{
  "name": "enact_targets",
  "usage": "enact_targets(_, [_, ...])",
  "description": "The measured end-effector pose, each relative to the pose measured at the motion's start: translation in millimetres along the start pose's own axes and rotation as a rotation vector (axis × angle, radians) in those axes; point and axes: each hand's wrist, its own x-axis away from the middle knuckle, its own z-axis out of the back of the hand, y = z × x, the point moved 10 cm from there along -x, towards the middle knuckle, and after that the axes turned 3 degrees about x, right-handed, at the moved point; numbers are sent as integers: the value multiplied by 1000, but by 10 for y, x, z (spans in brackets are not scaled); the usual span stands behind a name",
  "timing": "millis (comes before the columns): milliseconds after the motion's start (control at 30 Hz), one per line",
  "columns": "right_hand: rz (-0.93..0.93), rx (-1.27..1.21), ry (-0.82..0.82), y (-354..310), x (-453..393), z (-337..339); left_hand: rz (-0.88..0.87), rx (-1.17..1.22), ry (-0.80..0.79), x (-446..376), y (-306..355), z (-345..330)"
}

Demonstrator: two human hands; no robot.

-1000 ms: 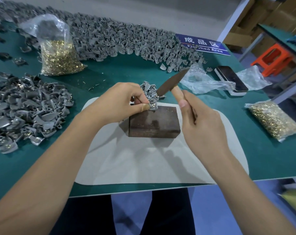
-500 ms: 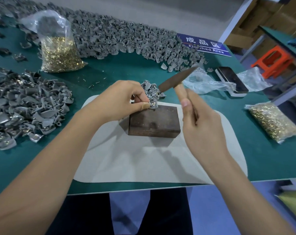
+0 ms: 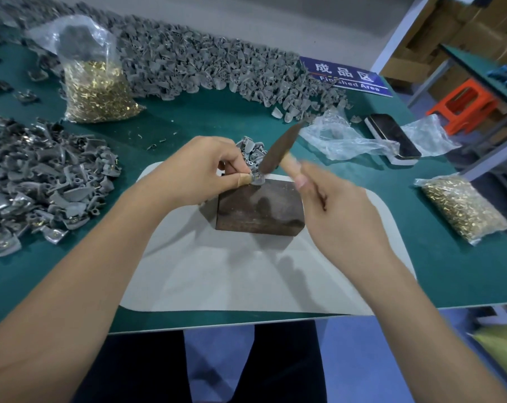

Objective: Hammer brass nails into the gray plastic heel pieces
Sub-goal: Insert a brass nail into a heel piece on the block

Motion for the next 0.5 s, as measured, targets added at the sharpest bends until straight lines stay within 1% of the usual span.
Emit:
enact_targets(33, [1, 14, -51, 30, -35, -47, -2, -12, 4, -2, -8, 5])
enact_targets(67, [-14, -1, -63, 78, -70, -46, -1, -23, 3, -2, -19, 5])
enact_targets(133, [-81, -34, -16, 204, -126, 33, -7, -44, 2, -9, -28, 5])
enact_targets(200, [-160, 0, 17, 343, -153, 40, -12, -54, 1, -9, -49, -1])
enact_targets(333, [-255, 94, 14, 611, -129, -36, -12, -66, 8, -9, -61, -17])
enact_targets(500, [-358, 80, 1, 887, 99, -171, 3, -87, 15, -13, -95, -13])
